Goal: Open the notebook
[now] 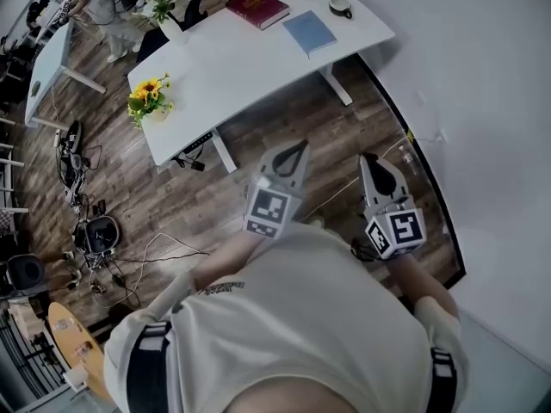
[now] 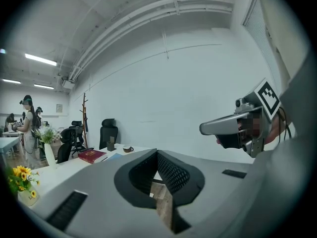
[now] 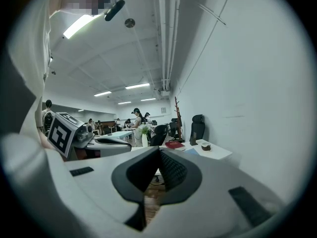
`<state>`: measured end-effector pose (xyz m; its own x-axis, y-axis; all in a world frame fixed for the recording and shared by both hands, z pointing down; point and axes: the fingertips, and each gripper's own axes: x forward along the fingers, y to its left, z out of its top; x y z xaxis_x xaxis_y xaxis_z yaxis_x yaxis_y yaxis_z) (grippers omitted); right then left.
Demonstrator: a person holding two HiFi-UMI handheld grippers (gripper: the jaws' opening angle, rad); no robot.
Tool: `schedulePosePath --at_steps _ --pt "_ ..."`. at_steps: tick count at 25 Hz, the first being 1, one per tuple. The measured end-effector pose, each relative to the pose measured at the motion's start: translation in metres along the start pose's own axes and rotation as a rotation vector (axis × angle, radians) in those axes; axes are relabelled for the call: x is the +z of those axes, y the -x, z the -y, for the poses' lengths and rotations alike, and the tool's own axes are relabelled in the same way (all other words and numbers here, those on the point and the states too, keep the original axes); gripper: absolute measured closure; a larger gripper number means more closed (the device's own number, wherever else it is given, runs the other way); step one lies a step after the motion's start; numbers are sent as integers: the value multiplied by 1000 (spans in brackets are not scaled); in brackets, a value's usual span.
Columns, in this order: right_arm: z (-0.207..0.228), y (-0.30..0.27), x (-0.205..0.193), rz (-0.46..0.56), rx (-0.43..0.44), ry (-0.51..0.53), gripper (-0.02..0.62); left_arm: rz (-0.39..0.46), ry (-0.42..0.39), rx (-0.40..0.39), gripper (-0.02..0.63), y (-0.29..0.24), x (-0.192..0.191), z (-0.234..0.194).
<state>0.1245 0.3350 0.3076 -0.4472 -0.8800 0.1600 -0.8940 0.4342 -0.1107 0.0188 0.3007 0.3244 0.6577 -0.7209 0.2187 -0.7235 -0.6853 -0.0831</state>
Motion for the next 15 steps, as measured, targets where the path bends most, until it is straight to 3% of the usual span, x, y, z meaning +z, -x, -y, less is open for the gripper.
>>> schedulePosePath --at_steps 15 --pt "32 1 -5 3 27 36 592 7 -2 61 603 -24 -5 6"
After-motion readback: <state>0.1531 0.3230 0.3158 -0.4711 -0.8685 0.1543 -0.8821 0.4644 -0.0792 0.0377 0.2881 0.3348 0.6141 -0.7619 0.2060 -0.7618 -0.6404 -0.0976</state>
